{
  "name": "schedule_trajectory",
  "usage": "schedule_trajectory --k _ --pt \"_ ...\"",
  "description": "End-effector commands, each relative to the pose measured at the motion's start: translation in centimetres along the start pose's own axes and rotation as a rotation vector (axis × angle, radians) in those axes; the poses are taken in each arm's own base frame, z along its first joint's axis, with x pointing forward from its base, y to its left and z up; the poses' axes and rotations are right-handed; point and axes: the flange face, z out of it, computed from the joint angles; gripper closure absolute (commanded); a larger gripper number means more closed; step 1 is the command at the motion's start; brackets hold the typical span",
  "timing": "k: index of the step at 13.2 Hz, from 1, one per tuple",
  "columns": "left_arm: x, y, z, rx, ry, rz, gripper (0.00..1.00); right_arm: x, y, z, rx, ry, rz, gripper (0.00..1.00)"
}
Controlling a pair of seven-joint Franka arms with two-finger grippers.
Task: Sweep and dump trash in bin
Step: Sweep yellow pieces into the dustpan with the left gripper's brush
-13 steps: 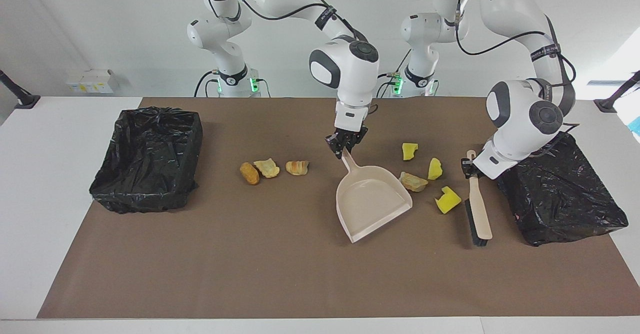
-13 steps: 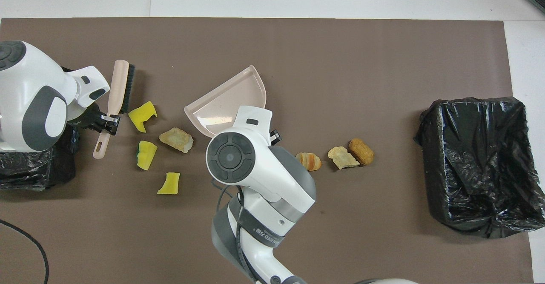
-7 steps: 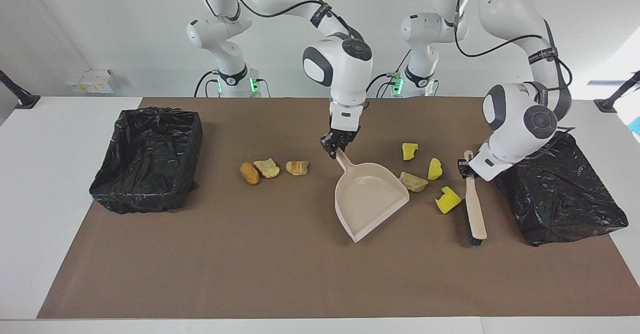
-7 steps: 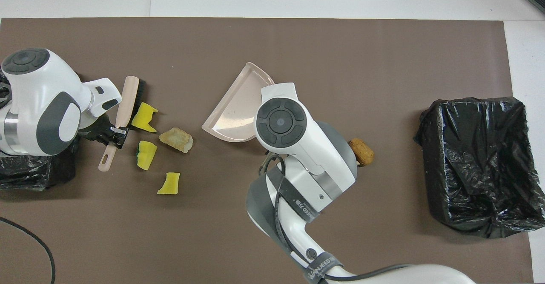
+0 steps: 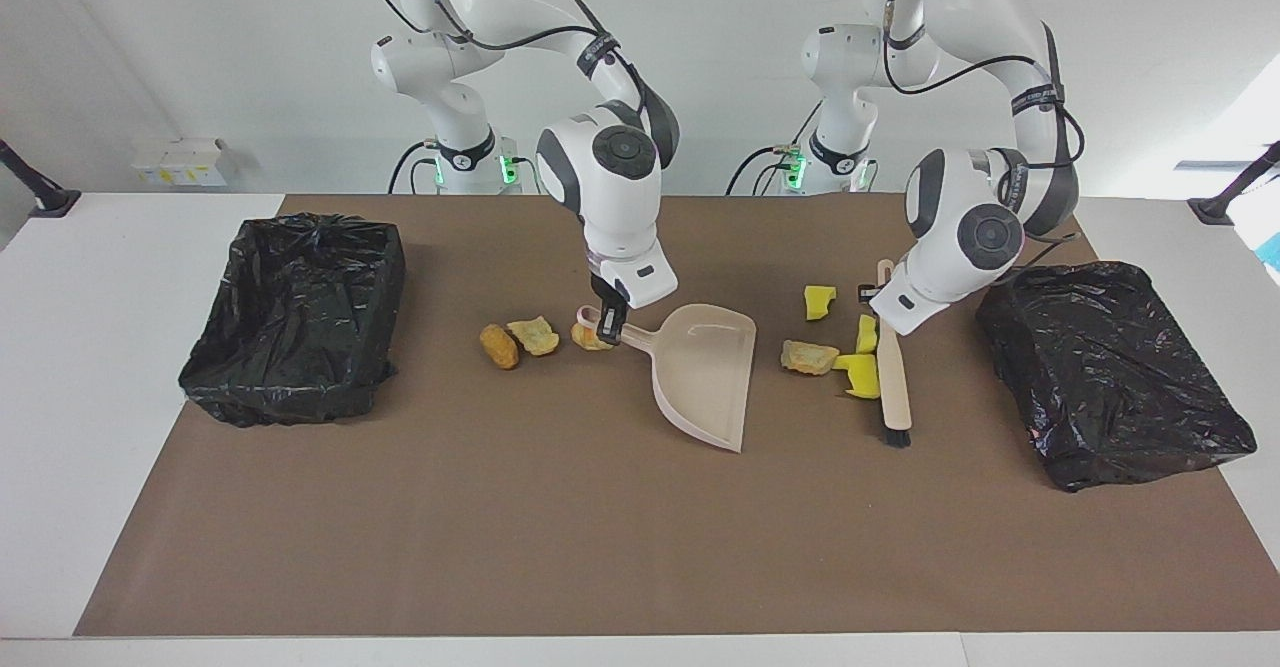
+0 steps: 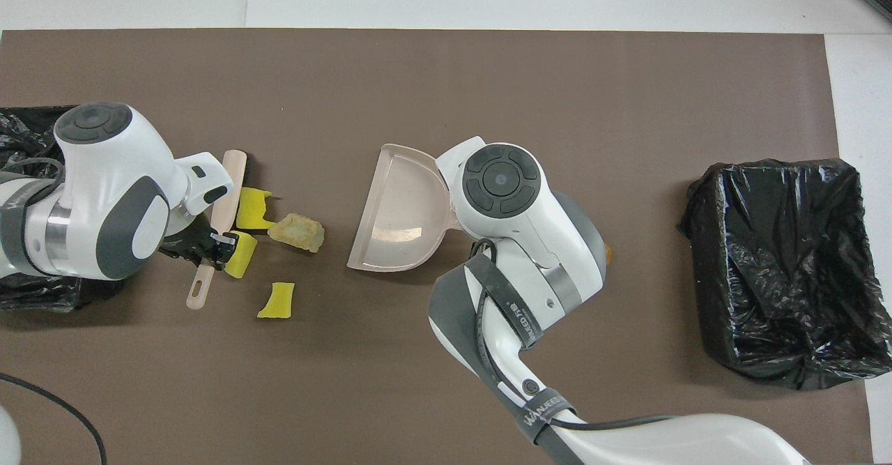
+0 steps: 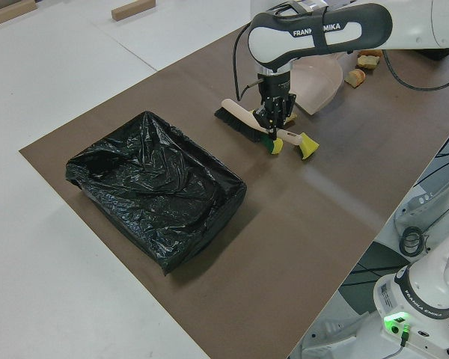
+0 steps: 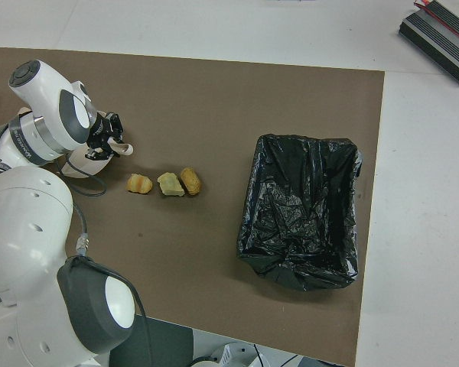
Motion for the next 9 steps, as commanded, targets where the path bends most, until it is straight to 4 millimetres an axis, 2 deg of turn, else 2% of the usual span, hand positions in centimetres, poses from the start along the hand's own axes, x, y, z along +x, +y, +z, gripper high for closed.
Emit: schedule_trajectory --k 1,4,6,7,9 --pt "-2.2 3.1 0.8 -0.047 -0.030 -0.029 1.00 0.3 -0.7 0.4 -0.006 0.034 -0.062 1.00" --pt "-3.0 7.8 0.6 -0.125 -0.034 -0.079 1.00 1.5 -0.9 1.4 -0.018 0.042 -0.083 1.00" --pt "-3.0 9.4 0.1 -0.164 -0.030 -0.079 1.00 2.8 -1.4 2.5 -0.033 0.054 -0.100 1.00" --pt "-3.0 9.8 -0.5 -0.179 -0.019 -0.081 1.00 3.2 -1.4 2.8 -0.042 0.065 -0.103 1.00" --pt "-2.9 9.3 -3.9 -0.204 0.017 -0.084 1.00 3.9 -1.8 3.2 -0.042 0.066 -0.104 1.00"
